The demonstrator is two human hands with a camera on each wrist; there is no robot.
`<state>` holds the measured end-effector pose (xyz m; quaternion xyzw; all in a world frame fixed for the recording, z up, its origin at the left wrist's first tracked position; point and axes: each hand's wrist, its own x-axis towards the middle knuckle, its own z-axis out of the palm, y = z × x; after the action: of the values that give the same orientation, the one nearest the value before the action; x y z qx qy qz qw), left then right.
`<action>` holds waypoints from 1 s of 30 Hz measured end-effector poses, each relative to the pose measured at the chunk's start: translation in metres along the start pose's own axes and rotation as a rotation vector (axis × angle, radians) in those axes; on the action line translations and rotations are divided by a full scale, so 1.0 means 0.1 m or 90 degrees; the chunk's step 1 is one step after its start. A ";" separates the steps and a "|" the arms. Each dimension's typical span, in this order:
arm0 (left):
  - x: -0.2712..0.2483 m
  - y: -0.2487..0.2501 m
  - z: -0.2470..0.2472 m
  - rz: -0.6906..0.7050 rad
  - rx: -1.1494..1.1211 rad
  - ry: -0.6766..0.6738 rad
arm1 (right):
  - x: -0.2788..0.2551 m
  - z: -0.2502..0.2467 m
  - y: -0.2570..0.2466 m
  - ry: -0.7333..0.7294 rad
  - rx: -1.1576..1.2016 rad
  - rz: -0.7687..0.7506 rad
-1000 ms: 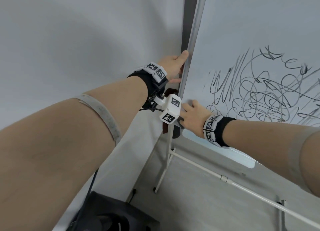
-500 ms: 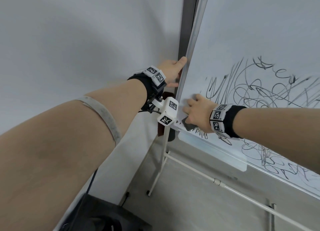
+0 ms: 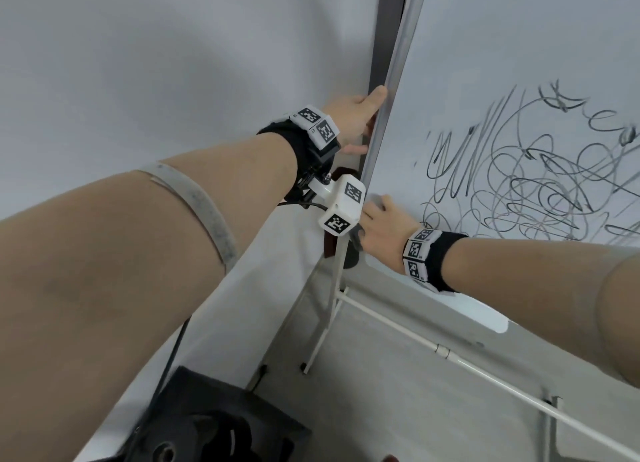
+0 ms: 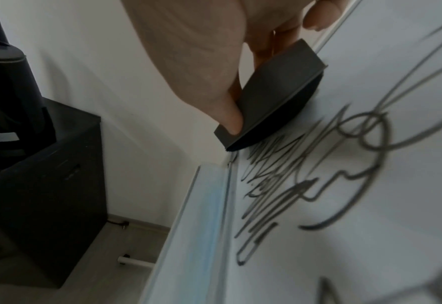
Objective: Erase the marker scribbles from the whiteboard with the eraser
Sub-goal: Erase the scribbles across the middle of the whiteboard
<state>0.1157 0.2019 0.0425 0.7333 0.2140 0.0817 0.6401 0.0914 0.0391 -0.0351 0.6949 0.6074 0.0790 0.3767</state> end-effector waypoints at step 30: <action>-0.12 0.00 0.02 -0.004 0.019 0.021 | -0.09 -0.18 0.16 -0.051 -0.035 -0.084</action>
<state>0.1060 0.1954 0.0444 0.7405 0.2278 0.0884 0.6260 0.0910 0.0388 -0.0092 0.6454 0.6337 0.0427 0.4243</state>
